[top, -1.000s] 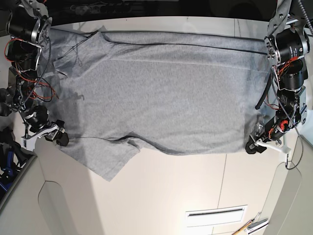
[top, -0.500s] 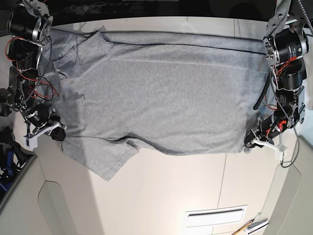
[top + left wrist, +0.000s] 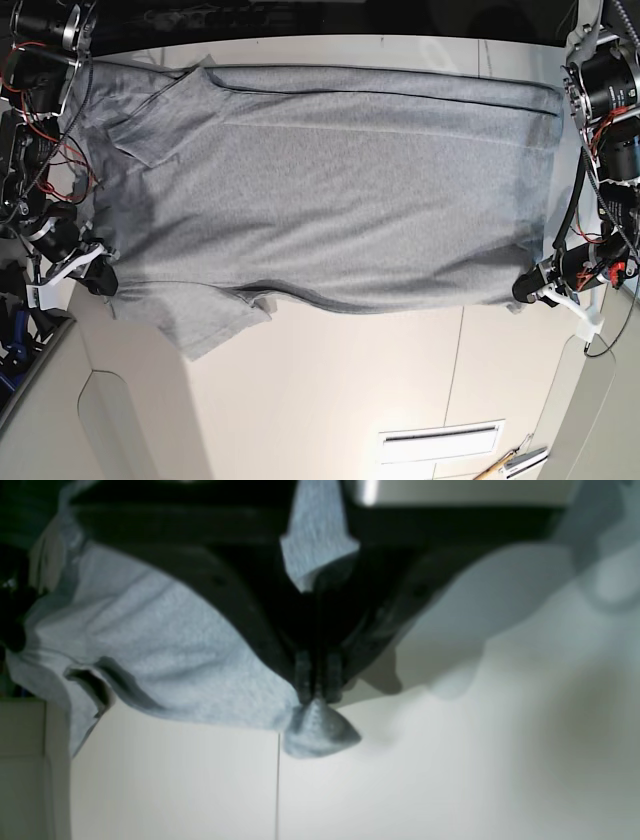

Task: Fold the T-shirt properly
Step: 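Fold the hem over toward the folded shoulder edge with both grippers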

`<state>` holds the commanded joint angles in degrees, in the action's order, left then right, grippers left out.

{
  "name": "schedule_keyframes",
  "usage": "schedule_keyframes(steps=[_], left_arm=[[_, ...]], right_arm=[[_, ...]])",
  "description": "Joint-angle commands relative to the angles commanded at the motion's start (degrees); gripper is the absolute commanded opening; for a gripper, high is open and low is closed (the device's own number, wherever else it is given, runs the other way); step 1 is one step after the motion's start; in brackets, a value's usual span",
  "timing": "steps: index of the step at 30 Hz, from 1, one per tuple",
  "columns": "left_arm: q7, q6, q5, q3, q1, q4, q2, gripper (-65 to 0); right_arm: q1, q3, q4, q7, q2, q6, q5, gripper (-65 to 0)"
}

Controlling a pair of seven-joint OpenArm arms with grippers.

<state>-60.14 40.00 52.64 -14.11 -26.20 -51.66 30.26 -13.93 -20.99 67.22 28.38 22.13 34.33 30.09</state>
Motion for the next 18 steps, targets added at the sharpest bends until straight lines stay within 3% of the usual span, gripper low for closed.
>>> schedule_keyframes(steps=[8,18], left_arm=[[-3.1,0.0,7.3,-0.07,12.33,-15.39,4.63,-65.0],[-4.42,0.0,7.52,-0.07,24.15,-27.65,5.62,-65.0]], right_arm=[[11.28,-1.6,10.25,2.36,3.26,0.04,3.76,-65.0],[18.73,-9.38,13.35,8.57,3.72,0.0,11.34,-65.0]])
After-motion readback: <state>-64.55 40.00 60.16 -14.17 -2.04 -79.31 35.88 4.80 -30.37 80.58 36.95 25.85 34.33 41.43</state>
